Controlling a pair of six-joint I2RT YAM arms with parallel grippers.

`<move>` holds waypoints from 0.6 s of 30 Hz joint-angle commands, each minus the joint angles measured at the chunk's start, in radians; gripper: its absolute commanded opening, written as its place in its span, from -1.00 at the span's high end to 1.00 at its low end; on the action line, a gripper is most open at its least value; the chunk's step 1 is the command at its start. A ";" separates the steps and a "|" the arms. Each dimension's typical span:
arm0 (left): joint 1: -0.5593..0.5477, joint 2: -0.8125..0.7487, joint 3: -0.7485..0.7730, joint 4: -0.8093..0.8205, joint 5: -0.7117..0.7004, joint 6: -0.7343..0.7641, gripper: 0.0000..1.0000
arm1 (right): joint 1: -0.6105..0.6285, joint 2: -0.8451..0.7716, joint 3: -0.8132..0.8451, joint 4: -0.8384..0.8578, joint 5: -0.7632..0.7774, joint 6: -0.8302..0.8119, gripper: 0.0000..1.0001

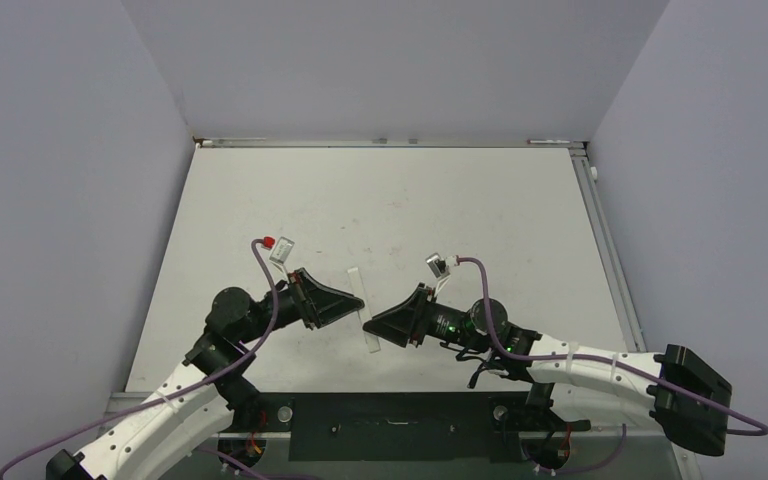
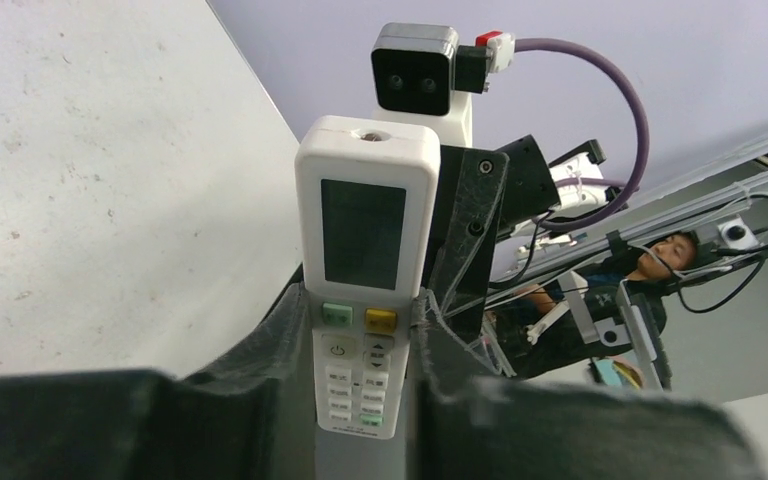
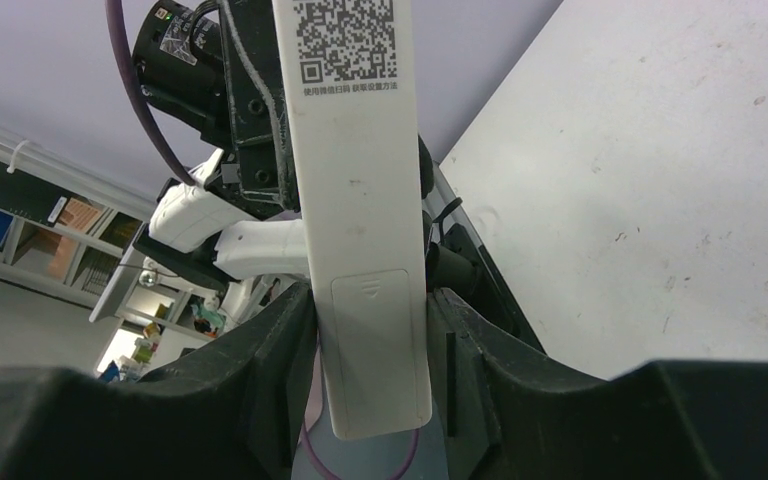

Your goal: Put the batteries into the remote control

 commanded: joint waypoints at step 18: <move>0.006 -0.031 0.065 -0.123 -0.105 0.076 1.00 | -0.006 -0.145 -0.009 -0.195 0.087 -0.108 -0.25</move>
